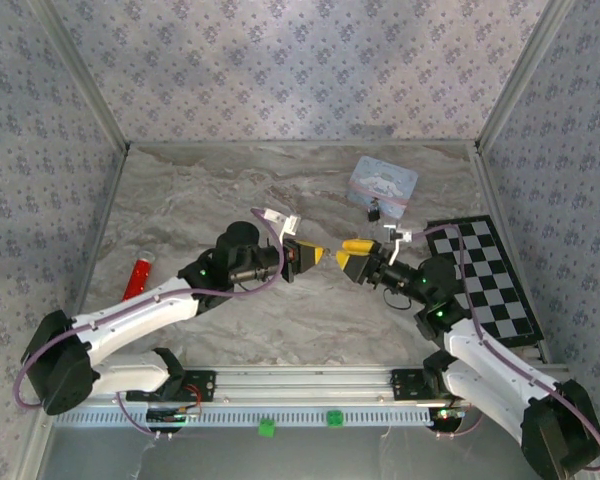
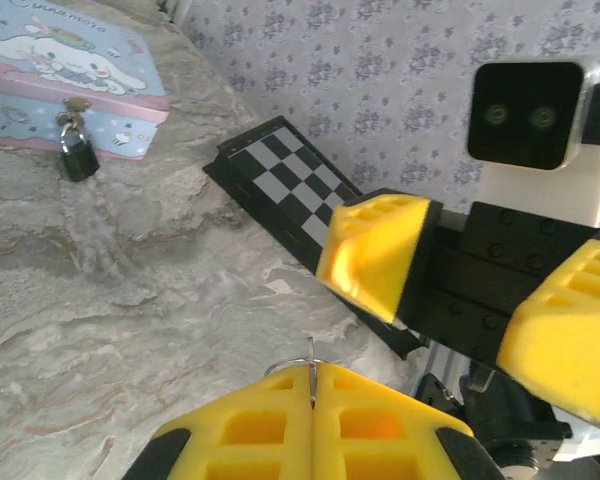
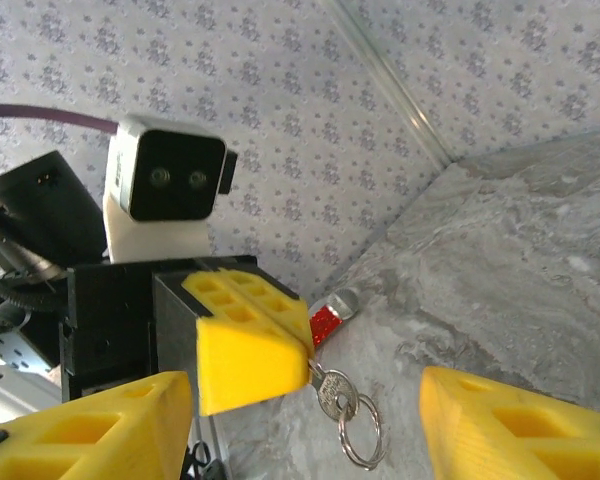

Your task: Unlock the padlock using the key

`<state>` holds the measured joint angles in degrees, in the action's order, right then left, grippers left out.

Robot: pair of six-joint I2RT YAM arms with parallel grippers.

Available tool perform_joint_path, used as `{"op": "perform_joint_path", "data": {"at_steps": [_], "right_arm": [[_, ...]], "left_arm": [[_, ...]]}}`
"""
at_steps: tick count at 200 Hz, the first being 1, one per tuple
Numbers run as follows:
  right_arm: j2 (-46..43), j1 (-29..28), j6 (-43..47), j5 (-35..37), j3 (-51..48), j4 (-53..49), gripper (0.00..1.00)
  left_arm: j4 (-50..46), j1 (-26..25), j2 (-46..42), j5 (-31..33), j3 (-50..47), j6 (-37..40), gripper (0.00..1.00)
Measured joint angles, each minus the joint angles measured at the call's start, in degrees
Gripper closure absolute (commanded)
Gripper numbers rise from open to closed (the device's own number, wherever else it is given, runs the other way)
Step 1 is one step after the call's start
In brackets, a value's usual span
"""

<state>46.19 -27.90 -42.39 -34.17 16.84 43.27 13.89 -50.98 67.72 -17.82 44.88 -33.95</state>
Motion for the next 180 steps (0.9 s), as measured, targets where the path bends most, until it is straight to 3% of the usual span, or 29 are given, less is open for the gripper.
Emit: {"op": "perform_joint_path", "data": {"at_steps": [180], "right_arm": [[3.9,-3.9,3.3,-5.3,0.1,3.1,0.63]], "left_arm": [[1.4,0.1,-1.3,-4.5,0.0,0.4,1.00]]}}
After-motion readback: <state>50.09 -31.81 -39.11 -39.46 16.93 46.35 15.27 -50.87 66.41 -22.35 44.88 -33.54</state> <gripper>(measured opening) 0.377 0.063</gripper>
